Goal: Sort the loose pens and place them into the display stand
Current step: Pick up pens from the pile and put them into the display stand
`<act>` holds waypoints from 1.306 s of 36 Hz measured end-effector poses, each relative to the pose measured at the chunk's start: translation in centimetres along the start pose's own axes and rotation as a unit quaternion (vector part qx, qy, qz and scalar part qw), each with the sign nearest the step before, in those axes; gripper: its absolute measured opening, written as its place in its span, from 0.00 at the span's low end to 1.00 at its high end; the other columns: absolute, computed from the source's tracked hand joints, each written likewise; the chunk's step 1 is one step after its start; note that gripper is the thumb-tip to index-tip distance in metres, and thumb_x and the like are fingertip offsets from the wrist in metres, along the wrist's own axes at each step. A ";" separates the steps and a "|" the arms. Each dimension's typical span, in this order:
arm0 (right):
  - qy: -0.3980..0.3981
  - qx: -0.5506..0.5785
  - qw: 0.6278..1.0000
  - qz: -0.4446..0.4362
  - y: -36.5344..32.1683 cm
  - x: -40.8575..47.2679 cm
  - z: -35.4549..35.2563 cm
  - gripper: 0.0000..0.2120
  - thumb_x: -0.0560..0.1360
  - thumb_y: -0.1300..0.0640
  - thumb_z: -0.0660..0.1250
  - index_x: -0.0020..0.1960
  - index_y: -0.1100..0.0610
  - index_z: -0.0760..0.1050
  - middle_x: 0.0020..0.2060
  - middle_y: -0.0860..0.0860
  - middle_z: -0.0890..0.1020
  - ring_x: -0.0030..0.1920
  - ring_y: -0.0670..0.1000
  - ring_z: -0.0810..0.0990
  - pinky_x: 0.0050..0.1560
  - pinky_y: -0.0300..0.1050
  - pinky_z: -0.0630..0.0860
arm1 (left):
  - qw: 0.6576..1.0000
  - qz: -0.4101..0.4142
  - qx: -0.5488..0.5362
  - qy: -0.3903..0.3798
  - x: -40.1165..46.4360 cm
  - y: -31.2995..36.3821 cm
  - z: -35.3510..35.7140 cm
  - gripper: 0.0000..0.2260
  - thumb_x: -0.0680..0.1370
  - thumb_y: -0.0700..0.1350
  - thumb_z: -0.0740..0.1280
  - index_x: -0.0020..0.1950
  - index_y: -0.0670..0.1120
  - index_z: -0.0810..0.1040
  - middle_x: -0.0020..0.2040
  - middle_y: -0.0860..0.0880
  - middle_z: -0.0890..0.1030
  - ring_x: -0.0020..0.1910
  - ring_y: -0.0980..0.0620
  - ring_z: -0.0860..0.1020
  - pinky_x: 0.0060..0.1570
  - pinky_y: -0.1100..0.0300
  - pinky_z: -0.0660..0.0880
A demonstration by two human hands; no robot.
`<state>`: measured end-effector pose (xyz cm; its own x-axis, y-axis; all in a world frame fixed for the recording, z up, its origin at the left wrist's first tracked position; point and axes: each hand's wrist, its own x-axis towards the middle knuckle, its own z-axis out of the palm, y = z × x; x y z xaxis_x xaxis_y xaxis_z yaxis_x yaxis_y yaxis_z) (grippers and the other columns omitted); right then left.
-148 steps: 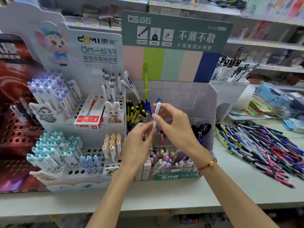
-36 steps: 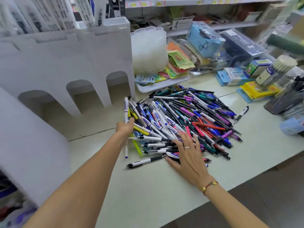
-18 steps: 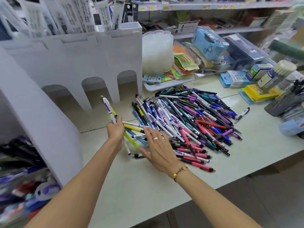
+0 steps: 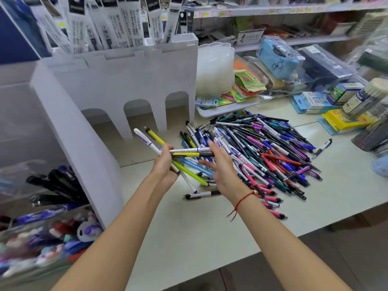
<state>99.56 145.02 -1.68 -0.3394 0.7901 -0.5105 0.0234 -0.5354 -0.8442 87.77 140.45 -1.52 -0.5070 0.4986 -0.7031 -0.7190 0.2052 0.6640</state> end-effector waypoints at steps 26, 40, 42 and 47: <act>0.160 0.054 0.984 -0.061 2.7 -7.6 -0.1 0.12 0.79 0.48 0.63 0.49 0.54 0.80 0.42 0.51 0.81 0.47 0.49 0.79 0.50 0.44 0.73 | 0.988 0.077 0.063 -0.119 -5.5 -4.4 0.3 0.11 0.81 0.50 0.61 0.48 0.42 0.75 0.39 0.45 0.82 0.39 0.49 0.81 0.41 0.59 0.76; -0.064 -0.227 0.963 -0.133 -1.8 -13.2 2.5 0.14 0.82 0.47 0.56 0.51 0.51 0.79 0.49 0.54 0.82 0.46 0.52 0.79 0.49 0.44 0.77 | 0.897 0.179 0.271 -0.299 -13.3 0.0 -8.9 0.08 0.82 0.50 0.59 0.49 0.49 0.74 0.37 0.54 0.76 0.36 0.55 0.77 0.45 0.58 0.76; -0.086 -0.223 0.962 -0.131 -2.0 -14.0 4.9 0.15 0.82 0.48 0.54 0.55 0.52 0.78 0.50 0.51 0.82 0.47 0.50 0.79 0.52 0.46 0.76 | 0.889 0.177 0.285 -0.311 -14.1 0.6 -11.1 0.07 0.82 0.49 0.60 0.52 0.46 0.73 0.40 0.52 0.74 0.34 0.56 0.77 0.41 0.60 0.77; -0.134 -0.205 0.956 -0.161 -0.3 -16.4 10.8 0.13 0.83 0.54 0.56 0.64 0.53 0.73 0.49 0.48 0.83 0.50 0.48 0.80 0.49 0.42 0.76 | 0.871 0.215 0.320 -0.305 -15.8 2.8 -17.9 0.07 0.82 0.47 0.58 0.50 0.45 0.70 0.39 0.51 0.73 0.31 0.58 0.76 0.35 0.62 0.76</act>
<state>94.93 129.00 8.72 -0.6182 0.7602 -0.1999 0.2251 -0.0725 -0.9716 85.23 118.05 6.88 -0.1760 0.9599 -0.2183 -0.0137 0.2193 0.9756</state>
